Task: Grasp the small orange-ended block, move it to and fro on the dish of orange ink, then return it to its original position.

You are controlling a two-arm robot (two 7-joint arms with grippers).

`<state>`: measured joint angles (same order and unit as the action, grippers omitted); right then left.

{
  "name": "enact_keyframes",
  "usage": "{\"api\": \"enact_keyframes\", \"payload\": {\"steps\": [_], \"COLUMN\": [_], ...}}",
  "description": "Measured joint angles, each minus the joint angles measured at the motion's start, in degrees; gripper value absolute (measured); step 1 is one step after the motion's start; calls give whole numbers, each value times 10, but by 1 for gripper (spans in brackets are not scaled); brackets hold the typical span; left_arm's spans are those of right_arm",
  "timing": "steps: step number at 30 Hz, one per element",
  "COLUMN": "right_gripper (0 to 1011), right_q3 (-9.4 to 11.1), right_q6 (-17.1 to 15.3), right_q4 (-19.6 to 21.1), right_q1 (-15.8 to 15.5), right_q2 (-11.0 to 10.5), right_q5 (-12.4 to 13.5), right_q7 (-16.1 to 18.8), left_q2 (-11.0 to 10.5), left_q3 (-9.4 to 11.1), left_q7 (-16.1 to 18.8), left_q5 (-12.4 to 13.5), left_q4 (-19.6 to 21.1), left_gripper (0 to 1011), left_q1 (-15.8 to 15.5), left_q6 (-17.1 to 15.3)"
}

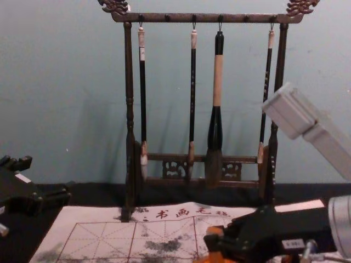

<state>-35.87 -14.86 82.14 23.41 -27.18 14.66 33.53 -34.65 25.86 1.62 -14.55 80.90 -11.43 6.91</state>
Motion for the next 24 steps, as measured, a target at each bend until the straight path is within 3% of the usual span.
{"api": "enact_keyframes", "payload": {"steps": [14,24], "right_gripper": [80,80], "right_q3": [15,20], "right_q6": [-6,-12], "right_q4": [-6,17], "right_q1": [2,-13], "right_q2": [-5,-20], "right_q5": [-1,4], "right_q7": [-6,-1], "left_q2": [0,0], "left_q3": [0,0], "left_q7": [0,0], "left_q5": [0,0], "left_q4": [0,0], "left_gripper": [1001,1001], "left_q1": [0,0], "left_q6": [0,0]}}
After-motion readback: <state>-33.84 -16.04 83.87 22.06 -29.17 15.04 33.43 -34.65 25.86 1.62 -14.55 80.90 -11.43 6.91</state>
